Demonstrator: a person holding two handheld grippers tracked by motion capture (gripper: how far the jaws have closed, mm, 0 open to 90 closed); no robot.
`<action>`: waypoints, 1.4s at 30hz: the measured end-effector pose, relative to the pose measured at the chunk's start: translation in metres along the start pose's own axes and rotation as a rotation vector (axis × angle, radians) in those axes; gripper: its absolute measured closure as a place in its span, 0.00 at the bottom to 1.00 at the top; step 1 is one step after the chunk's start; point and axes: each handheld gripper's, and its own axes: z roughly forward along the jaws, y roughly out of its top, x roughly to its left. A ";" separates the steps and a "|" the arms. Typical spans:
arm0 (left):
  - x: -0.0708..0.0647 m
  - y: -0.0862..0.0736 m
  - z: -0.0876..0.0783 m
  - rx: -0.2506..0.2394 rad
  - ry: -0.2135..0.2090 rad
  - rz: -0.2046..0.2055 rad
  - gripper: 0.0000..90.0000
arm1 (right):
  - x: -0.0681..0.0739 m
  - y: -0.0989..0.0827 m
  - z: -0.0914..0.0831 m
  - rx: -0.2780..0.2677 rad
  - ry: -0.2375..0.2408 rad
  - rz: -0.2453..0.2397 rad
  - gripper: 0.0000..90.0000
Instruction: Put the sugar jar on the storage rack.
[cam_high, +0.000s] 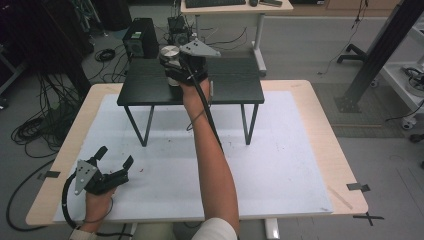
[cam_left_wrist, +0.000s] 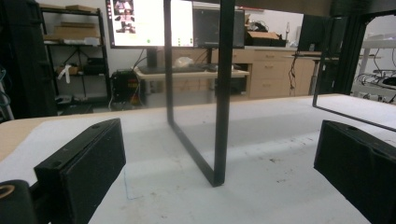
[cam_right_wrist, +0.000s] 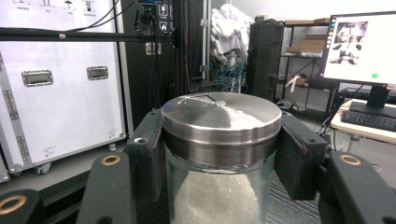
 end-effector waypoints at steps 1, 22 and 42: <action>0.000 0.000 0.000 0.000 0.000 0.000 0.03 | 0.000 0.000 0.000 0.001 0.001 -0.002 0.47; 0.000 0.000 0.000 0.000 0.000 0.000 0.03 | -0.001 -0.001 0.000 -0.003 0.001 0.005 0.48; 0.000 0.000 0.000 0.000 0.000 0.000 0.03 | -0.001 -0.002 -0.001 -0.008 -0.001 0.007 0.48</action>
